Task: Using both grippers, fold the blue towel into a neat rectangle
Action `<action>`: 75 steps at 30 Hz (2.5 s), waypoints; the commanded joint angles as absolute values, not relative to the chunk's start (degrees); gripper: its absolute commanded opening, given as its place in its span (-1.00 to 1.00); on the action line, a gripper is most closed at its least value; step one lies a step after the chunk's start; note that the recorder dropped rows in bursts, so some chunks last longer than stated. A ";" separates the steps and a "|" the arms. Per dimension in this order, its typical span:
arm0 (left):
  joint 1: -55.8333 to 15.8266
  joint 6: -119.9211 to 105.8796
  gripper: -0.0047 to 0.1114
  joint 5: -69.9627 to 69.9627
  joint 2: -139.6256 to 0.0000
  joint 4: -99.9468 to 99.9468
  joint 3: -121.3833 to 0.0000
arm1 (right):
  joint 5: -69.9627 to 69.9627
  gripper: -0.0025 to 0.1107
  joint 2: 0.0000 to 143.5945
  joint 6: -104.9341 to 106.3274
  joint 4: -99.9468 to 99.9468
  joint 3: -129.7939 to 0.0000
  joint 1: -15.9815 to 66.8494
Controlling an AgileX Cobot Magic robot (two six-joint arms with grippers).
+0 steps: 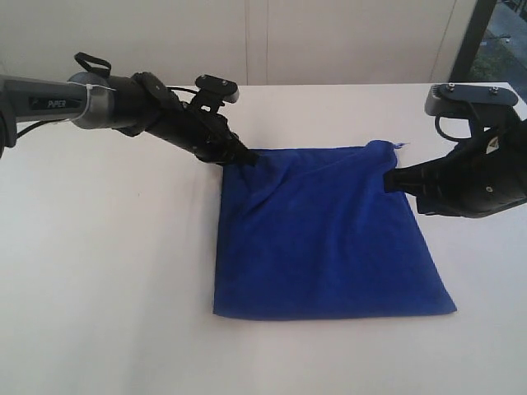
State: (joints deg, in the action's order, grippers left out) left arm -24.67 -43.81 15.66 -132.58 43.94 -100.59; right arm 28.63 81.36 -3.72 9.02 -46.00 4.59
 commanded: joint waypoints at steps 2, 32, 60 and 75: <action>-24.81 -43.68 -0.92 15.87 -132.53 44.62 -100.72 | 28.09 -0.96 80.95 -3.17 9.13 -46.26 4.58; -24.69 -43.89 -0.92 14.40 -126.27 41.71 -100.72 | 28.09 -0.96 80.95 -3.17 9.13 -46.26 4.58; -22.98 -42.12 -0.92 15.54 -123.39 31.37 -100.72 | 28.09 -0.96 80.95 -3.17 9.13 -46.26 4.58; -22.62 -40.91 -0.92 15.58 -121.60 29.02 -100.72 | 28.09 -0.96 80.95 -3.17 9.28 -46.26 4.58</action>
State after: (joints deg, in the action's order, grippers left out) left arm -23.20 -42.17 14.48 -122.37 28.90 -100.59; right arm 28.49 81.36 -3.60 9.13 -46.00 4.59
